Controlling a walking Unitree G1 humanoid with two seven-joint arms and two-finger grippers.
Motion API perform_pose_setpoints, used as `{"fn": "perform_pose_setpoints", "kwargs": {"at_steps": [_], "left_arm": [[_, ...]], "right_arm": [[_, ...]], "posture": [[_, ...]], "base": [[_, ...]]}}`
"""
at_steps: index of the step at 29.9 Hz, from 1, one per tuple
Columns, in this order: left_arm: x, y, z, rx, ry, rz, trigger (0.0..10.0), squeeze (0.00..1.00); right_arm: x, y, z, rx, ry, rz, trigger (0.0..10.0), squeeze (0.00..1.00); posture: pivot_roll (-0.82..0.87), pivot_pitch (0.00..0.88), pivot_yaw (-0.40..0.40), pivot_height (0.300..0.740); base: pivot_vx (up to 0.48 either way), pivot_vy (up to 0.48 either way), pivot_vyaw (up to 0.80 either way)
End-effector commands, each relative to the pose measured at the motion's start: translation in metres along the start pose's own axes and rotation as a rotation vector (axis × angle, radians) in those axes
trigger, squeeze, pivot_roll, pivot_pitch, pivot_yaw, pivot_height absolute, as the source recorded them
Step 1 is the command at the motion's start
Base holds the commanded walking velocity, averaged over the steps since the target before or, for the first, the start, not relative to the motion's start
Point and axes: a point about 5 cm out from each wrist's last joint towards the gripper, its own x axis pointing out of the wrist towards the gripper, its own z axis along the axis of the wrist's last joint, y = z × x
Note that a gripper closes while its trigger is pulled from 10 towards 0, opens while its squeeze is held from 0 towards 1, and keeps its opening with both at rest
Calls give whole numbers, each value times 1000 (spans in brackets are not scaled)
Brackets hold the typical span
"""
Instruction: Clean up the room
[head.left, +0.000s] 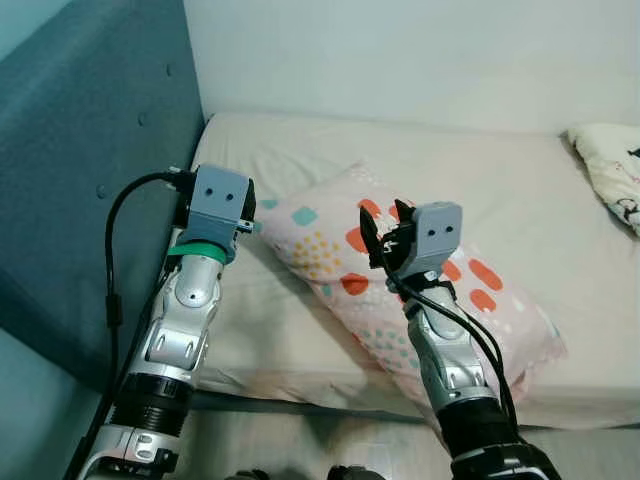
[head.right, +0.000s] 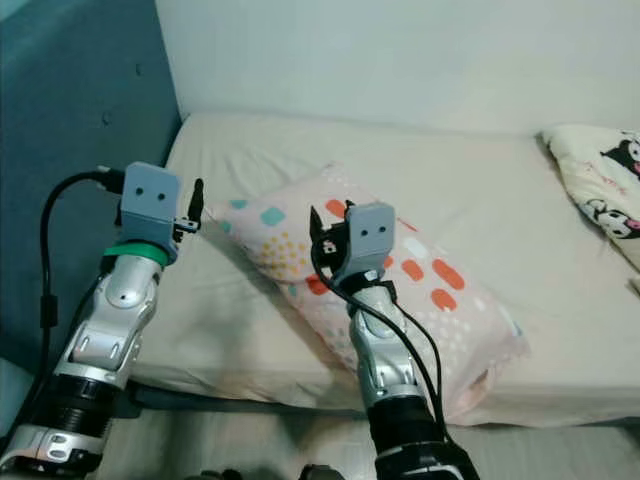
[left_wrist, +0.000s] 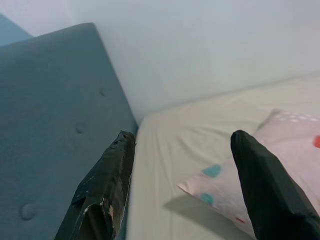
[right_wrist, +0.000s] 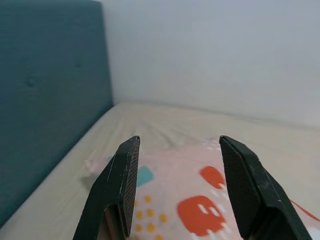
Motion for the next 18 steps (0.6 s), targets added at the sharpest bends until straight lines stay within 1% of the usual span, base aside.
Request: {"fn": "perform_pose_setpoints", "kwargs": {"at_steps": [1,2,4,5,8,18], "left_arm": [[-5,-4,-7,7,17,-39,10000,0],[-5,-4,-7,7,17,-39,10000,0],[-12,-7,-16,22,43,-78,10000,0],[-12,-7,-16,22,43,-78,10000,0],[-18,-5,-23,27,67,-85,10000,0],[-19,-5,-23,25,71,-82,10000,0]], "right_arm": [[-3,-3,-7,24,29,-33,10000,0],[-3,-3,-7,24,29,-33,10000,0],[-3,-6,-6,21,25,-53,10000,0],[-3,-6,-6,21,25,-53,10000,0],[-5,-8,-7,19,23,-57,10000,0],[-5,-7,-7,19,24,-49,10000,0]], "posture": [[-37,62,9,740],[-37,62,9,740],[-38,63,9,730],[-38,63,9,730],[-36,65,6,715],[-35,66,6,680]], "base": [[0,0,0],[0,0,0],[0,0,0],[0,0,0],[0,0,0],[0,0,0]]}}
